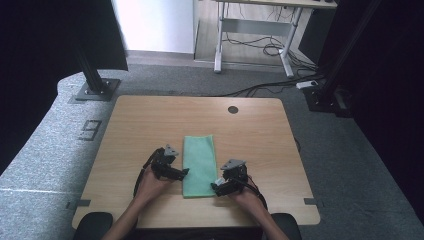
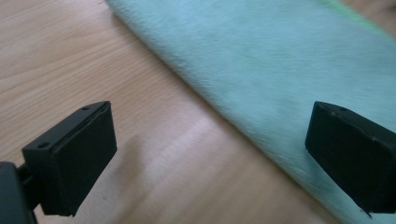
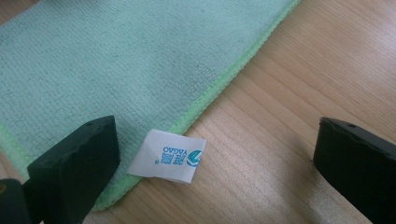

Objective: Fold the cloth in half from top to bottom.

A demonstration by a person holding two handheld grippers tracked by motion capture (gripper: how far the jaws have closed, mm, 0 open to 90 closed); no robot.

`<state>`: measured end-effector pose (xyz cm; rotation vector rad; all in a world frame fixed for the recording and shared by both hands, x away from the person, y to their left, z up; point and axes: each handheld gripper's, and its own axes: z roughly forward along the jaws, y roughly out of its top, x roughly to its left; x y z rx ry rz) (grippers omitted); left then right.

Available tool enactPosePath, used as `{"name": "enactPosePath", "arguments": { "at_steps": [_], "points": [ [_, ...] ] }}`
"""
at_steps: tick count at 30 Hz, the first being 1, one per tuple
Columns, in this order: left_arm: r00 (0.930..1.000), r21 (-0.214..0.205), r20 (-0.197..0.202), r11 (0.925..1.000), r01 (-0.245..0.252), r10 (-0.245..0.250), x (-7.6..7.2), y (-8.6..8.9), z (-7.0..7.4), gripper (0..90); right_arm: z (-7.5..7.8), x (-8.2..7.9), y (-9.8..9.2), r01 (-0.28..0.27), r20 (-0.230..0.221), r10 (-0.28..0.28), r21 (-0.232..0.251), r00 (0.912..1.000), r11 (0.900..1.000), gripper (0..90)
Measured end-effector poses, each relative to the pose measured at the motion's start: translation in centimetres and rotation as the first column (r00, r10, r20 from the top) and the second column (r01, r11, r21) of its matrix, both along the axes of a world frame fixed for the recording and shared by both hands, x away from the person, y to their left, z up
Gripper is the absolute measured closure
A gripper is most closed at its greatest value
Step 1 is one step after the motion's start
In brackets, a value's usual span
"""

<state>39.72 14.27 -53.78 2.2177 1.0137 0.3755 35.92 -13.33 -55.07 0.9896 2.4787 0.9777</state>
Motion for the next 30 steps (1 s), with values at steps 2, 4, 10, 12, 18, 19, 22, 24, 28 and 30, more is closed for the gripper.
{"name": "enactPosePath", "arguments": {
  "at_steps": [2,4,10,12,18,19,22,24,28,30],
  "points": [
    [0.9999,0.0,0.004,0.9999,-0.015,0.015,0.5,0.0,-0.5,1.5,0.0,-0.1,0.0,-0.003,0.0,0.003,-0.002,1.0,1.0,0.4],
    [0.9994,-0.007,0.011,0.9995,-0.032,0.032,0.8,0.2,-0.8,0.7,0.0,-0.1,-0.1,-0.001,-0.005,0.001,0.003,1.0,1.0,0.5],
    [0.9989,0.012,0.007,0.9989,-0.046,0.046,1.1,0.2,-1.1,0.0,0.0,-0.1,-0.2,-0.005,-0.014,0.005,0.009,0.9999,0.9999,1.9],
    [0.9986,0.007,-0.006,0.9986,-0.052,0.052,1.1,0.2,-1.1,0.0,0.0,-0.1,-0.2,-0.005,-0.017,0.005,0.01,0.9998,0.9999,2.3],
    [0.9983,0.006,-0.012,0.9984,-0.056,0.056,1.1,0.2,-1.1,0.0,0.2,0.0,-0.2,-0.016,-0.04,0.017,0.014,0.9991,0.9998,5.6],
    [0.9983,0.005,-0.012,0.9984,-0.057,0.057,1.1,0.2,-1.1,0.0,0.3,0.1,-0.1,-0.021,-0.046,0.021,0.012,0.9987,0.9997,7.0],
    [0.9983,0.006,-0.012,0.9984,-0.057,0.057,1.1,0.2,-1.1,0.0,0.7,0.6,0.0,-0.02,-0.05,0.022,0.024,0.9985,0.9995,9.2],
    [0.9983,0.004,-0.012,0.9983,-0.057,0.057,1.2,0.2,-1.1,0.0,1.0,1.0,0.0,-0.013,-0.046,0.015,0.03,0.9988,0.9995,10.2],
    [0.9983,0.004,-0.013,0.9984,-0.057,0.057,1.2,0.2,-1.1,0.0,1.6,2.7,0.0,-0.005,-0.031,0.005,0.013,0.9995,0.9999,10.5],
    [0.9983,0.003,-0.011,0.9984,-0.057,0.057,1.2,0.2,-1.2,0.0,1.9,3.7,0.1,0.009,-0.031,-0.008,0.028,0.9995,0.9996,11.4]
  ]
}}
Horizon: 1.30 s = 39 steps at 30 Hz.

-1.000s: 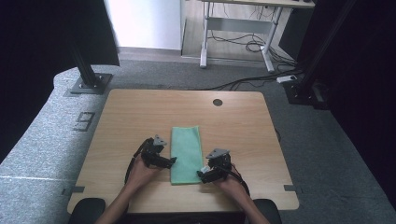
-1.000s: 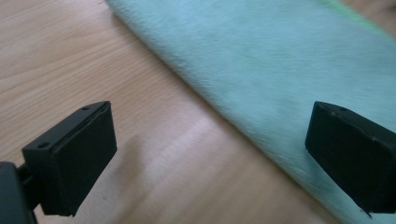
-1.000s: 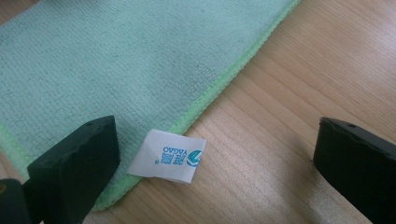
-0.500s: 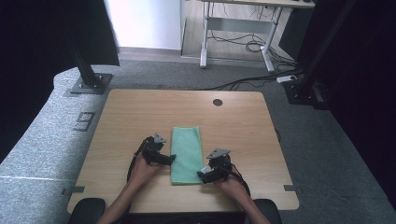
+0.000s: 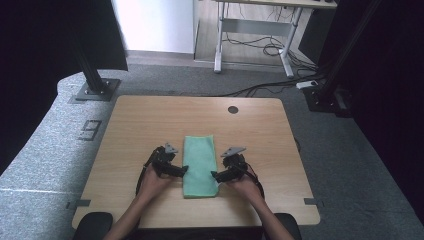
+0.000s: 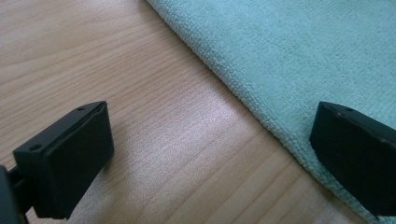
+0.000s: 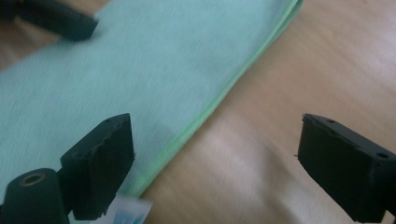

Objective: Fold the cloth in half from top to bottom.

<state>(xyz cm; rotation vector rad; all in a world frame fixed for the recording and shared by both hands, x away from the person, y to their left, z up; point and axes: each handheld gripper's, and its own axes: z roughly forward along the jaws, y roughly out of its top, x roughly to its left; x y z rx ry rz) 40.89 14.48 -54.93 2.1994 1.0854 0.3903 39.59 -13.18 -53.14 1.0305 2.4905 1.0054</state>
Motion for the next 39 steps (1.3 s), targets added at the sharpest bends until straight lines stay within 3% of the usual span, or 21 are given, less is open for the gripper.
{"name": "enactPosePath", "arguments": {
  "at_steps": [9,19,28,39],
  "points": [
    [1.0,0.0,-0.001,1.0,0.0,0.0,0.0,0.0,0.0,0.0,1.4,3.9,1.2,0.022,0.022,-0.022,0.013,0.9995,0.9997,24.5],
    [1.0,0.001,-0.001,1.0,0.001,-0.001,0.0,0.0,0.0,0.0,1.8,7.7,1.9,0.026,-0.001,-0.026,0.009,0.9997,0.9996,45.3],
    [1.0,-0.003,0.0,1.0,-0.001,0.001,0.0,0.0,0.0,0.0,1.9,10.7,3.1,0.044,-0.003,-0.043,0.019,0.999,0.9989,53.7],
    [1.0,-0.001,-0.001,1.0,0.0,0.0,0.0,0.0,0.0,0.0,0.1,13.0,3.3,0.057,-0.016,-0.057,-0.022,0.9983,0.9982,56.9]
  ]
}}
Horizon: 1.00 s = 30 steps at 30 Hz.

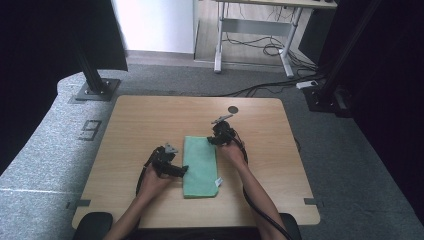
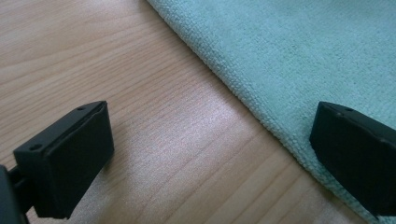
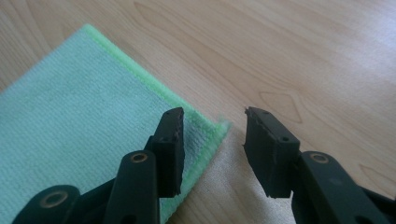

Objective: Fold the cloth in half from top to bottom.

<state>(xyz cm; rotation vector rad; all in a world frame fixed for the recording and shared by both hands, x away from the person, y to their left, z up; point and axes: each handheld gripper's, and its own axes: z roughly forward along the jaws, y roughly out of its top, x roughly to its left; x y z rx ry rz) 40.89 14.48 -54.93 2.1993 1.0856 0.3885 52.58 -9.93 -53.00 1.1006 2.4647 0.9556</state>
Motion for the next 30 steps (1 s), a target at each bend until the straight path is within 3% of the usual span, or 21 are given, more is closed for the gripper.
{"name": "enactPosePath", "arguments": {
  "at_steps": [3,7,12,17,23,30],
  "points": [
    [1.0,0.001,0.0,1.0,0.001,-0.001,0.0,0.0,0.0,0.0,-0.6,0.1,0.0,-0.016,-0.01,0.016,-0.005,0.9998,0.9999,55.9],
    [1.0,0.001,0.0,1.0,0.001,-0.001,0.0,0.0,0.0,0.0,-0.8,0.2,-0.3,-0.018,-0.018,0.018,0.029,0.9997,0.9994,57.1],
    [1.0,0.0,-0.001,1.0,0.001,-0.001,0.0,0.0,0.0,0.0,-0.8,0.1,-0.2,-0.038,-0.042,0.04,0.052,0.9983,0.9979,78.6],
    [1.0,0.001,0.0,1.0,0.001,-0.001,0.0,0.0,0.0,0.0,-0.6,0.0,0.1,-0.034,-0.064,0.037,0.05,0.9973,0.9982,84.2],
    [1.0,-0.001,-0.001,1.0,-0.004,0.004,0.0,0.0,0.0,0.0,-0.1,-0.4,0.2,-0.041,-0.036,0.042,0.028,0.9984,0.9987,85.6],
    [1.0,-0.001,-0.001,1.0,-0.007,0.007,0.0,0.0,0.0,0.0,2.4,-1.6,0.0,-0.083,0.027,0.082,0.041,0.9963,0.9957,85.8]
  ]
}}
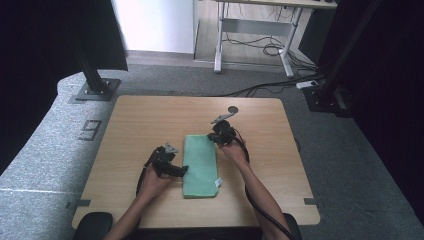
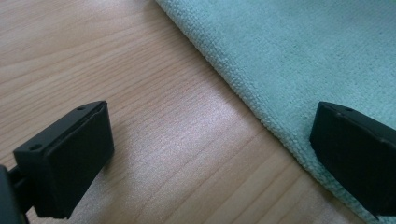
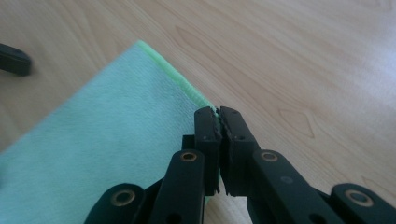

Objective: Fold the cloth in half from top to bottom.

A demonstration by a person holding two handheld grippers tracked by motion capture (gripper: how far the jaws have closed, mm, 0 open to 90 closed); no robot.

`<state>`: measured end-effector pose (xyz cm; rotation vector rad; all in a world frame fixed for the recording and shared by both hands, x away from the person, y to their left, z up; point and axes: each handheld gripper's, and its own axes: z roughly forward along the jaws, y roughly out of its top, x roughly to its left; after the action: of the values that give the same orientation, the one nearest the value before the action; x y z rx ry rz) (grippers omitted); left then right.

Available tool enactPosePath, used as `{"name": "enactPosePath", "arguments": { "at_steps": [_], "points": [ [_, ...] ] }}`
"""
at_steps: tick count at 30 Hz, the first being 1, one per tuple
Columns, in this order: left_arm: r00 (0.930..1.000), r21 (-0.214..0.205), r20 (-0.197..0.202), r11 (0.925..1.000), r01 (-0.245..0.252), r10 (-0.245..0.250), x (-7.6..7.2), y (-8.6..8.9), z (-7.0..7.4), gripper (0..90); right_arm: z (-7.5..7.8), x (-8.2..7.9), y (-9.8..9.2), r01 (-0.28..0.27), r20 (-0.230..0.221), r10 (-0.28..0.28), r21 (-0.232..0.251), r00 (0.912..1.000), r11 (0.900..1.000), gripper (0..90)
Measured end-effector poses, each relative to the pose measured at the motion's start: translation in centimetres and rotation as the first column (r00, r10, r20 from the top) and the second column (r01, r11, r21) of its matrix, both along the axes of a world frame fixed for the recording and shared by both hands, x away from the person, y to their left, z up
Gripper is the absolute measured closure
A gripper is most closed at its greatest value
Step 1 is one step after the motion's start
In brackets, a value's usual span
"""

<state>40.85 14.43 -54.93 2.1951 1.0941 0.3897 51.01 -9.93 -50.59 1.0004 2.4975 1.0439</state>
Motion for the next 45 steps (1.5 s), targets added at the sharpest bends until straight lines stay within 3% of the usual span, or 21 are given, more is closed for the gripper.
{"name": "enactPosePath", "arguments": {
  "at_steps": [11,20,45],
  "points": [
    [1.0,0.004,0.0,1.0,-0.004,0.004,0.0,0.0,0.0,0.0,3.6,-3.3,-0.1,-0.078,0.075,0.076,0.025,0.9943,0.9967,85.7],
    [1.0,0.002,0.001,1.0,-0.007,0.007,-0.1,0.0,0.0,0.0,5.3,-6.5,-0.5,-0.136,0.115,0.131,0.035,0.9847,0.9902,85.6],
    [0.9999,0.002,0.001,0.9999,-0.016,0.016,-0.1,-0.1,0.0,0.1,6.0,-11.5,-2.1,-0.212,0.135,0.202,0.06,0.97,0.9755,85.6]
  ]
}}
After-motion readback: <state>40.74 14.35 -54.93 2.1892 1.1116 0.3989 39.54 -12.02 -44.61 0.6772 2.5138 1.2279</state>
